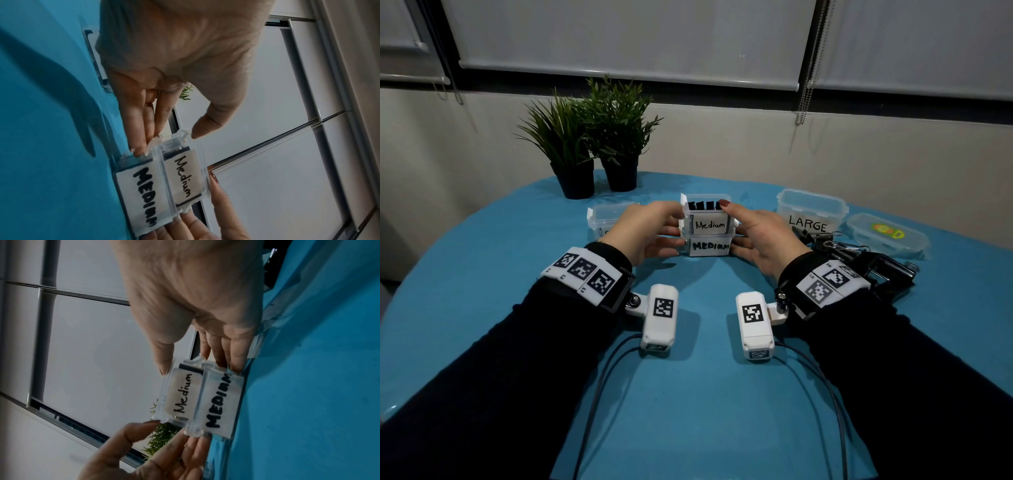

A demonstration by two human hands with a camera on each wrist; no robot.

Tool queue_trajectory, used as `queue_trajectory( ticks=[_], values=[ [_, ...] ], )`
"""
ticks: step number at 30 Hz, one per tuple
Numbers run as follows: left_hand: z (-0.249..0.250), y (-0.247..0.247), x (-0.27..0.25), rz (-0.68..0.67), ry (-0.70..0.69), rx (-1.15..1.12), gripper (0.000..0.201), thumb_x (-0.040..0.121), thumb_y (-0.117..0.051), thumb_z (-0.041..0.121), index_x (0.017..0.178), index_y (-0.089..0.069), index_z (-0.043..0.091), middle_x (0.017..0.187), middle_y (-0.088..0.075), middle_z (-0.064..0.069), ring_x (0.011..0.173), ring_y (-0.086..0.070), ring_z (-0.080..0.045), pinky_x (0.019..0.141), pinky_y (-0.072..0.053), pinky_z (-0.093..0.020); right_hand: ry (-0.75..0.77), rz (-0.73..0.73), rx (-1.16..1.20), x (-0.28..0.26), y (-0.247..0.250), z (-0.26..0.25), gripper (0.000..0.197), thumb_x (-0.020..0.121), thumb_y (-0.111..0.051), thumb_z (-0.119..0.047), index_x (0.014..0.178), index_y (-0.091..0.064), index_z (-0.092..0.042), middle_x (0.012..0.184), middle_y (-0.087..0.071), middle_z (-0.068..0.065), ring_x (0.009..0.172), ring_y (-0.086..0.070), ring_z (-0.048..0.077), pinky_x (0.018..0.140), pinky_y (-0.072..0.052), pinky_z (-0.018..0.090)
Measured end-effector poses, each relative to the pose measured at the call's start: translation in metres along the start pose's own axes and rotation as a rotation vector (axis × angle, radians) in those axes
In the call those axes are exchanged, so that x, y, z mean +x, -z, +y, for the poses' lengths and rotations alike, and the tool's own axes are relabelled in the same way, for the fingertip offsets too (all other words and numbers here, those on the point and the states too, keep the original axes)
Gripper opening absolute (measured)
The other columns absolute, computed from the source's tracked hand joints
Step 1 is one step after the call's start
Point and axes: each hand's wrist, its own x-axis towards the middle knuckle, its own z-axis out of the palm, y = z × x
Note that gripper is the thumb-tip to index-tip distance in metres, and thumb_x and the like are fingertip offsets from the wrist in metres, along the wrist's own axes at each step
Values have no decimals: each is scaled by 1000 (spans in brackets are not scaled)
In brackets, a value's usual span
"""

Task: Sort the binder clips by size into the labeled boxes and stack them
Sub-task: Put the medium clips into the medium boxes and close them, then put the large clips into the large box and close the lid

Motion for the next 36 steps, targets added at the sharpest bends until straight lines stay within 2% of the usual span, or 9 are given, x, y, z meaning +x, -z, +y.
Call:
queue_trajectory(
  ticks=[6, 10, 16, 19, 24, 26, 29, 31, 36],
  values=[
    [2, -2, -3, 0, -7, -7, 29, 79, -70, 28, 99, -66, 7, 88, -68, -7, 72, -73, -24, 74, -61, -43, -7, 16, 0, 0, -2, 0, 76, 72, -88, -41, 129, -52, -6, 121, -67, 15, 103, -70, 32, 87, -61, 48],
    [4, -3, -6, -14, 0, 16, 38, 78, -69, 40, 99, -68, 8, 89, -69, -7, 77, -72, -23, 84, -59, -46, -4, 18, -11, 1, -2, -1, 65, 76, -86, -39, 122, -53, -8, 118, -67, 15, 102, -70, 32, 87, -61, 49],
    [3, -8, -6, 39, -46, 76, 68, 71, -80, 63, 110, -68, 9, 103, -74, -5, 86, -75, -21, 65, -63, -35, -9, 22, -20, 2, -2, -1, 61, 76, -86, -38, 119, -53, -10, 119, -65, 15, 104, -69, 33, 89, -60, 49],
    [3, -9, -3, 77, -58, 90, 63, 77, -77, 60, 110, -66, 6, 102, -74, -8, 81, -74, -21, 57, -58, -31, -4, 15, -8, 2, -3, 1, 63, 76, -86, -41, 119, -53, -9, 119, -67, 15, 103, -70, 33, 89, -60, 49],
    [-1, -8, 4, 103, -35, 43, 36, 98, -58, 41, 106, -65, 7, 93, -70, -8, 69, -67, -18, 52, -57, -30, 21, 22, 50, 0, -10, 5, 60, 81, -81, -44, 120, -54, -6, 114, -72, 15, 100, -73, 28, 90, -60, 44],
    [-2, -5, 7, 101, -45, 59, 33, 99, -58, 36, 114, -64, 7, 101, -70, -11, 72, -67, -18, 51, -57, -30, 36, 25, 63, -3, -13, 6, 57, 84, -78, -44, 119, -54, -4, 109, -72, 14, 97, -74, 26, 86, -61, 39],
    [-3, -1, 12, 180, -122, 223, 45, 95, -62, 34, 133, -56, 11, 122, -64, -11, 94, -67, -24, 74, -62, -41, 38, 5, 48, -3, -13, 5, 54, 86, -75, -47, 114, -56, -6, 110, -72, 13, 100, -72, 25, 90, -60, 38],
    [0, 0, 13, 256, -241, 341, 52, 93, -65, 33, 140, -51, 15, 134, -57, -11, 109, -63, -27, 93, -56, -43, 32, -4, 4, -2, -9, 3, 53, 87, -74, -48, 115, -57, -7, 113, -71, 13, 103, -71, 25, 94, -58, 39],
    [16, -20, -12, 360, -653, 365, 28, 88, -69, 27, 116, -66, 26, 129, -50, -3, 117, -50, -14, 102, -38, -26, 76, 4, -181, -9, 11, -8, 39, 89, -75, -31, 116, -61, -6, 117, -67, 16, 96, -67, 25, 90, -59, 36]
  ],
)
